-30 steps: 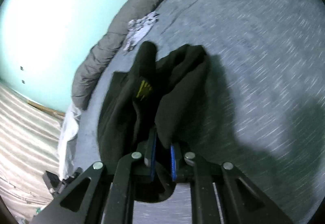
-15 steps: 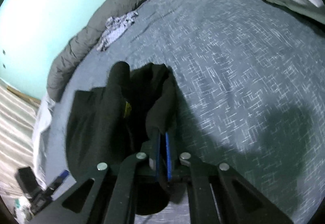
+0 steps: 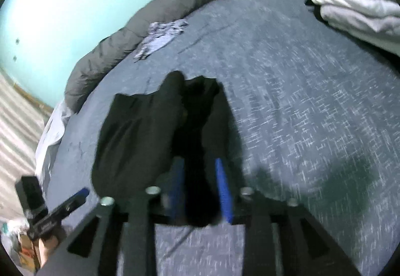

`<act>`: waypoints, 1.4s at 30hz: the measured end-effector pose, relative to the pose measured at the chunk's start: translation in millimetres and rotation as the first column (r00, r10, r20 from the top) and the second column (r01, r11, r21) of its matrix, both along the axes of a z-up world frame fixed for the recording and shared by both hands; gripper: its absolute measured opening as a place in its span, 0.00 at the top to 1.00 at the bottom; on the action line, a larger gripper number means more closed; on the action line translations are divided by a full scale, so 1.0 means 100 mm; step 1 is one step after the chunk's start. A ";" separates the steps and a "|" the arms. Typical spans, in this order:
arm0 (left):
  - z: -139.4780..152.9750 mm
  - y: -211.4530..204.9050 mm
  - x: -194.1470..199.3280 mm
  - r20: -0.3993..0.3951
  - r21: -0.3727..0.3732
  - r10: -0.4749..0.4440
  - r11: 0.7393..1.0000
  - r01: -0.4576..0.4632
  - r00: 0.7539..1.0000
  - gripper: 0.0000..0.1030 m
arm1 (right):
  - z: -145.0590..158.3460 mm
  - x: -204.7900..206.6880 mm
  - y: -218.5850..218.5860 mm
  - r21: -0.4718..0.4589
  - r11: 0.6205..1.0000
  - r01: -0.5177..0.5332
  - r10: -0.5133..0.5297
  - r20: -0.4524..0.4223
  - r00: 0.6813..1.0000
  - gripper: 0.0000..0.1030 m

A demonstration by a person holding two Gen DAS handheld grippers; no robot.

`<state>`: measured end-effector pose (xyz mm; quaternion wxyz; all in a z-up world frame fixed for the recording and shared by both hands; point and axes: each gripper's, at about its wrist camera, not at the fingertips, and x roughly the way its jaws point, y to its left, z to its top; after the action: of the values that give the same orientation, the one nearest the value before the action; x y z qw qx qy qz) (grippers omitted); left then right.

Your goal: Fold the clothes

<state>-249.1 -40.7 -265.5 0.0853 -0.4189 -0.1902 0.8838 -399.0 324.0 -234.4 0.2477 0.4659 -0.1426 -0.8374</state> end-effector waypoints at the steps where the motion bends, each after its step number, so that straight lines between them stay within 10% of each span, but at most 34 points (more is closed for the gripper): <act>1: 0.00 0.01 0.00 0.000 0.002 -0.002 1.000 0.002 1.000 0.25 | 0.03 0.06 -0.03 0.016 1.000 -0.017 0.017 -0.013 1.000 0.67; 25: -0.30 0.25 -0.16 0.069 -0.101 -0.059 0.993 0.066 0.996 0.25 | -0.43 0.39 -0.59 0.312 0.935 -0.167 0.180 -0.015 0.983 0.64; 28: -0.32 0.27 -0.20 0.061 -0.108 -0.079 0.990 0.085 0.995 0.33 | -0.45 0.37 -0.60 0.302 0.939 -0.164 0.177 -0.018 0.984 0.70; 34: -0.26 0.37 -0.23 0.042 -0.153 -0.117 0.981 0.122 0.992 0.82 | -0.37 0.39 -0.65 0.363 0.919 -0.154 0.194 -0.075 0.978 0.94; 42: -0.26 0.33 -0.25 0.031 -0.154 -0.107 0.982 0.110 0.994 0.87 | -0.37 0.37 -0.63 0.368 0.922 -0.122 0.167 -0.093 0.982 0.95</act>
<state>-273.7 -8.0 -291.7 0.0982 -0.4439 -0.0985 0.8852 -361.6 260.7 -271.2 0.2276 0.4605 0.0638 -0.8556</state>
